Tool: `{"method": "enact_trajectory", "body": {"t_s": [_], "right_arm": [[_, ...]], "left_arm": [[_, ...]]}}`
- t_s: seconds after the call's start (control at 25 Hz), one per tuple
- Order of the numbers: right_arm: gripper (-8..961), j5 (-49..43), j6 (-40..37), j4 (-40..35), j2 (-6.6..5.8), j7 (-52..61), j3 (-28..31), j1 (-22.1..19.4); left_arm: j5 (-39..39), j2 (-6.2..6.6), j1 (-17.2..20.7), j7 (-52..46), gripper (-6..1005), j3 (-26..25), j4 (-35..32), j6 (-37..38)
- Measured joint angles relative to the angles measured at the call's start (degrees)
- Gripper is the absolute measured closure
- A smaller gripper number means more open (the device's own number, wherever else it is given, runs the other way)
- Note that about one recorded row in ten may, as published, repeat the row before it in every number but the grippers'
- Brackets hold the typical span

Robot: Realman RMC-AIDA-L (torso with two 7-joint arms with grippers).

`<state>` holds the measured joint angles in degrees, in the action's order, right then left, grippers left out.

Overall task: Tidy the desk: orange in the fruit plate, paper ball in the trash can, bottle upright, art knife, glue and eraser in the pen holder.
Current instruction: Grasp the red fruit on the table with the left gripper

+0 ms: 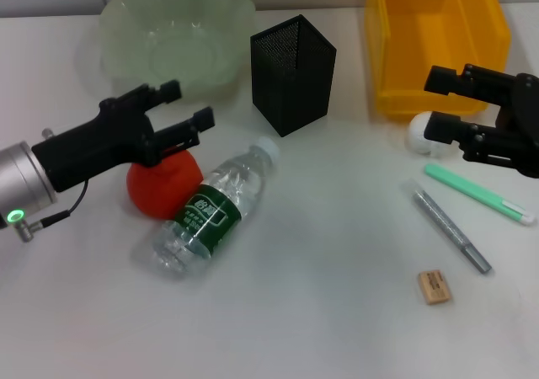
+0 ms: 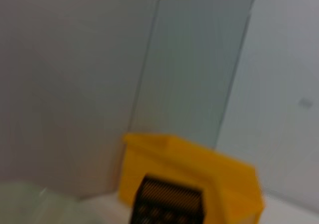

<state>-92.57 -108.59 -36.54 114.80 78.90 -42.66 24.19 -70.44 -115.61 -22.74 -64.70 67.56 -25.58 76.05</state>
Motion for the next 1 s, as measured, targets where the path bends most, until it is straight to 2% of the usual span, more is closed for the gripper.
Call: {"method": "enact_trajectory", "body": {"t_s": [0.16, 0.48, 1.0], "right_arm": [[224, 0.4, -1.2, 0.0, 0.08, 0.2, 0.4, -1.4], [224, 0.5, -1.2, 0.0, -0.26, 0.3, 1.7, -1.4], [225, 0.2, -0.8, -0.1, -0.43, 0.3, 1.7, -0.5]], "left_arm": [[-1.5, -0.19, 1.4, 1.4, 248, -0.1, 0.4, -4.5], [-2.3, -0.35, 3.2, 2.9, 257, 0.2, 0.4, -7.5], [-5.2, -1.30, 2.8, 5.3, 273, 0.2, 0.3, -11.5]]}}
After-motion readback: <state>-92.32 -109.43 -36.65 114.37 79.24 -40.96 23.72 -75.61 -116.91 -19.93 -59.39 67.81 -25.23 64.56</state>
